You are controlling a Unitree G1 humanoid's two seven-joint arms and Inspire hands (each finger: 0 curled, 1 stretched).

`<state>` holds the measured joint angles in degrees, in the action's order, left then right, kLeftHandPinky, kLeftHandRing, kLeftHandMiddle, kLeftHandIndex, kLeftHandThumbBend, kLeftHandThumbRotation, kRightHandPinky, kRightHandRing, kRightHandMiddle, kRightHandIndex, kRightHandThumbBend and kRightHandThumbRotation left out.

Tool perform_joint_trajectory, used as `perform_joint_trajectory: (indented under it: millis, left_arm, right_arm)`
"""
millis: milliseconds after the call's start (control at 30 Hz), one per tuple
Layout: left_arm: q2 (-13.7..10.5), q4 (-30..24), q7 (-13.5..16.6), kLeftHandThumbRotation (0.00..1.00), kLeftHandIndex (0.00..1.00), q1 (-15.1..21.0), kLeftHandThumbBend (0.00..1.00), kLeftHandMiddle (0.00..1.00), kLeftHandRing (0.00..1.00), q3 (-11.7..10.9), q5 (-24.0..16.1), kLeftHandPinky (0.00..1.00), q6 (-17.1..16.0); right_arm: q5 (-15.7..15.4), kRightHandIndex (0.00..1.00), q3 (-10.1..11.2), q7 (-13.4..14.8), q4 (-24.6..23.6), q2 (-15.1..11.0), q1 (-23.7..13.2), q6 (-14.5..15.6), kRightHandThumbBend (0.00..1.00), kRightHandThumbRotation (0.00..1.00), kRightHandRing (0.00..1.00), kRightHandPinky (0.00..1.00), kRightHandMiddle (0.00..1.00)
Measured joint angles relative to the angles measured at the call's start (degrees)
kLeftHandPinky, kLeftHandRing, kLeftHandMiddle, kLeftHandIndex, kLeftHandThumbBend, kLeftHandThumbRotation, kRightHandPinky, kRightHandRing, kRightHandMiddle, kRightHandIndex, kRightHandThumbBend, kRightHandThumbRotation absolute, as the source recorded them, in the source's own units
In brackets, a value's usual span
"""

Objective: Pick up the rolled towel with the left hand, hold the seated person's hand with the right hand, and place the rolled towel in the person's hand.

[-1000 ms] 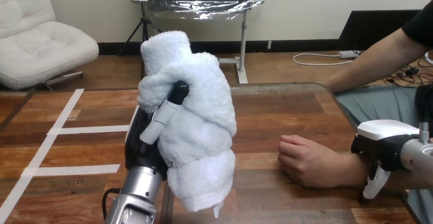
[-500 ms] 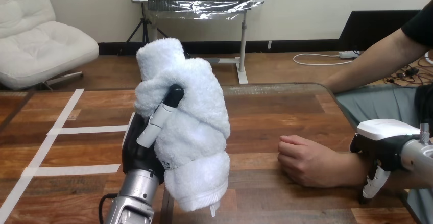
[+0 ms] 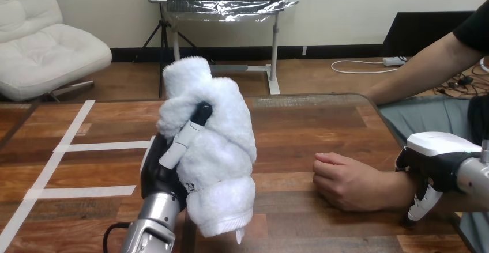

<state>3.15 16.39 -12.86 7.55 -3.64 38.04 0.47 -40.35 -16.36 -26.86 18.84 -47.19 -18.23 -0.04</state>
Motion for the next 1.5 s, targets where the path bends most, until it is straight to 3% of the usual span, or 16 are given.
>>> perform_joint_trajectory:
  millis: [667, 967, 1500]
  left_arm:
    - [0.2, 9.2, 1.5, 0.00, 0.49, 5.8, 0.77, 0.42, 0.36, -1.6, -4.4, 0.28, 1.5]
    - [0.7, 12.0, 1.8, 0.00, 0.48, 8.4, 0.76, 0.42, 0.36, -2.0, -6.9, 0.28, 1.5]
    - [2.4, 15.0, 1.7, 0.00, 0.48, 12.7, 0.74, 0.41, 0.35, -3.2, -7.5, 0.27, 1.6]
  right_arm:
    - [1.8, 0.53, 4.0, 0.1, -6.1, -0.3, 3.1, 1.1, 0.76, 0.00, 0.42, 0.33, 0.51]
    - [2.6, 0.52, 6.2, 0.1, -10.2, -0.3, 4.0, 2.8, 0.78, 0.00, 0.44, 0.35, 0.53]
    - [4.7, 0.49, 9.8, 1.4, -17.6, -0.3, 5.1, 3.4, 0.83, 0.00, 0.39, 0.33, 0.47]
